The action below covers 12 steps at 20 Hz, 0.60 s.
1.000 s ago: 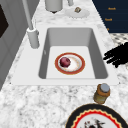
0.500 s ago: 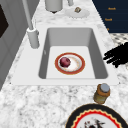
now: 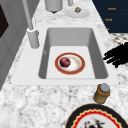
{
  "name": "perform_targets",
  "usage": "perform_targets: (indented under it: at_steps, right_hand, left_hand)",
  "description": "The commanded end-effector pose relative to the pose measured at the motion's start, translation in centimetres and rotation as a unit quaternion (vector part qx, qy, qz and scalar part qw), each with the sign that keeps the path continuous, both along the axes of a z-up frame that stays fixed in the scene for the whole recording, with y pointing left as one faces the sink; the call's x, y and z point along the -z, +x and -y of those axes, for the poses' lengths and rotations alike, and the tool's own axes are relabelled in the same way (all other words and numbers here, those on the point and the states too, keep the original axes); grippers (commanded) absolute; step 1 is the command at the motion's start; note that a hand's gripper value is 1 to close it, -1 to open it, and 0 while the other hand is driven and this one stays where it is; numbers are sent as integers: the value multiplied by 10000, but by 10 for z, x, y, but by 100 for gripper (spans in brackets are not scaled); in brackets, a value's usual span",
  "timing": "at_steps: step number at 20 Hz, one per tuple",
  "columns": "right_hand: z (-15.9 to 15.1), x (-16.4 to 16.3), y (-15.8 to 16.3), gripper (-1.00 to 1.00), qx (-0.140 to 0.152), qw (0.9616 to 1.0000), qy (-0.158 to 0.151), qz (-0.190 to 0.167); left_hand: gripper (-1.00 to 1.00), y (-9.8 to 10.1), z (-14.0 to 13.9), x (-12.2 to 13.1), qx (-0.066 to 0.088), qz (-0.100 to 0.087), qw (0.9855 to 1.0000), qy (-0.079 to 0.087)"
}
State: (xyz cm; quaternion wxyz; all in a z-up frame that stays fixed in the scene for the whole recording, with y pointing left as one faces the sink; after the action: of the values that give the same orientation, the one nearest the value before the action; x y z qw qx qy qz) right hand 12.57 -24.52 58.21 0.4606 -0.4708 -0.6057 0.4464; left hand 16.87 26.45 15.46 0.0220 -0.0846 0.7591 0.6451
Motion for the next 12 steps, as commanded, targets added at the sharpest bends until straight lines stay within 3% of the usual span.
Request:
perform_targets:
  at_steps: [1,5,9,12]
  right_hand:
    - [-6,0,-23,-100,328,9994,-8,70]
    - [-9,18,-46,-100,424,9989,-197,42]
    - [-17,35,-44,-100,247,9989,-379,-88]
    - [-17,45,-46,-100,273,9990,-334,-114]
  left_hand:
    - [0,0,0,0,0,0,10000,0]
    - [0,0,0,0,0,0,10000,0]
    - [0,0,0,0,0,0,10000,0]
    - [0,0,0,0,0,0,10000,0]
